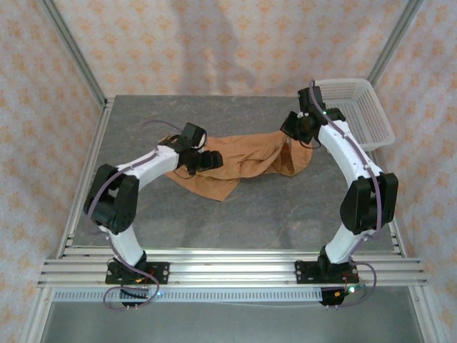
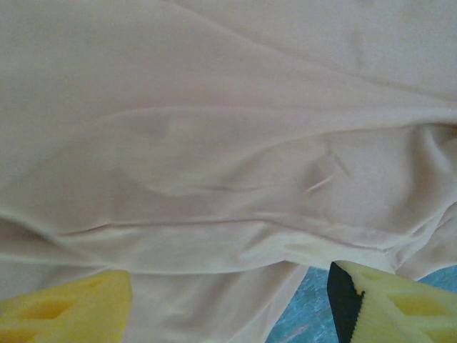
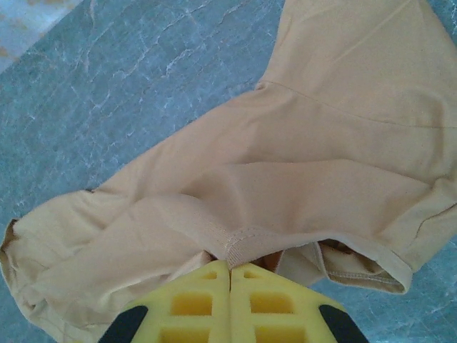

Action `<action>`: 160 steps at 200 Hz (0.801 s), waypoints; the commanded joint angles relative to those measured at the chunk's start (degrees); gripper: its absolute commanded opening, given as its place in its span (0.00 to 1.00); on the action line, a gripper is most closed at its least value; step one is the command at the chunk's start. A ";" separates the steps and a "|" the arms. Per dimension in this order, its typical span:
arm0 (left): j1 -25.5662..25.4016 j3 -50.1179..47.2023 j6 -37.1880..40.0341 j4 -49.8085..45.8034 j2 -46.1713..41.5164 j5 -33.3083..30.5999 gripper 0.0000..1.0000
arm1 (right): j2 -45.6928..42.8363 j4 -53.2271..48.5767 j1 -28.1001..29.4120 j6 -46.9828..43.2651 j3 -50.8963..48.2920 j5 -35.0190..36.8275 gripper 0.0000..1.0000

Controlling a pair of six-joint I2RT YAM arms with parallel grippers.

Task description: Fold the inside-out t-shirt

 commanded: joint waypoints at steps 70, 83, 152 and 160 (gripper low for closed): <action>-8.37 21.03 12.66 -3.74 14.73 -0.66 0.71 | 6.47 3.72 -6.56 -3.90 -5.40 1.96 0.00; -8.69 23.79 14.36 -5.99 16.78 -0.83 0.72 | 6.59 4.22 -6.56 -3.56 -5.29 0.53 0.00; -10.51 30.32 18.23 -11.21 21.87 -1.73 0.65 | 6.41 3.59 -6.52 -3.13 -3.75 -0.70 0.00; -10.70 30.75 18.42 -11.87 22.22 -1.88 0.62 | 6.41 3.66 -6.52 -3.01 -3.66 -0.78 0.00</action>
